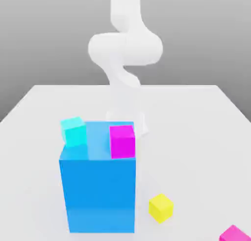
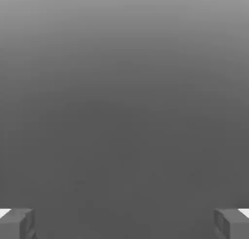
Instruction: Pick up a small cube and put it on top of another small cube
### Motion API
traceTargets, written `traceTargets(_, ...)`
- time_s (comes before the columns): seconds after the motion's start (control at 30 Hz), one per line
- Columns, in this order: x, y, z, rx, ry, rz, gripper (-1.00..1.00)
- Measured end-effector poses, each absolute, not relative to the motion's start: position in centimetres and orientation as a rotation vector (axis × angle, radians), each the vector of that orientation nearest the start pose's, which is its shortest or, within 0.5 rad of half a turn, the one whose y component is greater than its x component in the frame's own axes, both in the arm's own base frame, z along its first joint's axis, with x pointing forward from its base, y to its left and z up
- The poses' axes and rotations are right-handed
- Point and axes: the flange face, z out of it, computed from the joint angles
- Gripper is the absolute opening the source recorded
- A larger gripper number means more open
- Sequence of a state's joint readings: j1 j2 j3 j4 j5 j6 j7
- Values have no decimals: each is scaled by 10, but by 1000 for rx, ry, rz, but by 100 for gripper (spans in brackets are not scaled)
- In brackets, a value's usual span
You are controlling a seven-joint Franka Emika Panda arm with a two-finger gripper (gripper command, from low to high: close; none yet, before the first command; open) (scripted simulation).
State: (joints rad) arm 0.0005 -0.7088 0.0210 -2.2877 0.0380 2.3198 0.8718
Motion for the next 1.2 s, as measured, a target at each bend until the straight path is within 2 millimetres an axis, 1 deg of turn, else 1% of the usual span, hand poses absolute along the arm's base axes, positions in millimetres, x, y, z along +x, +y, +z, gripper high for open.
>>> traceTargets(0.13, 428, 35, 640, -2370, 1255, -738, 0)
traceTargets(0.27, 468, 63, 589, -2332, 1399, -575, 0)
traceTargets(0.4, 500, 94, 532, -2293, 1549, -428, 0)
traceTargets(0.53, 523, 126, 470, -2253, 1706, -296, 0)
traceTargets(0.67, 535, 166, 403, -2221, 1855, -181, 0)
traceTargets(0.8, 540, 192, 334, -2165, 2035, -93, 0)
traceTargets(0.9, 536, 213, 280, -2124, 2168, -43, 0)
traceTargets(1.0, 527, 232, 226, -2080, 2301, -10, 0)
traceTargets(1.07, 522, 240, 191, -2060, 2358, -2, 0)
traceTargets(1.17, 521, 242, 144, -2054, 2375, 0, 0)
traceTargets(1.2, 520, 242, 134, -2054, 2377, 0, -100)
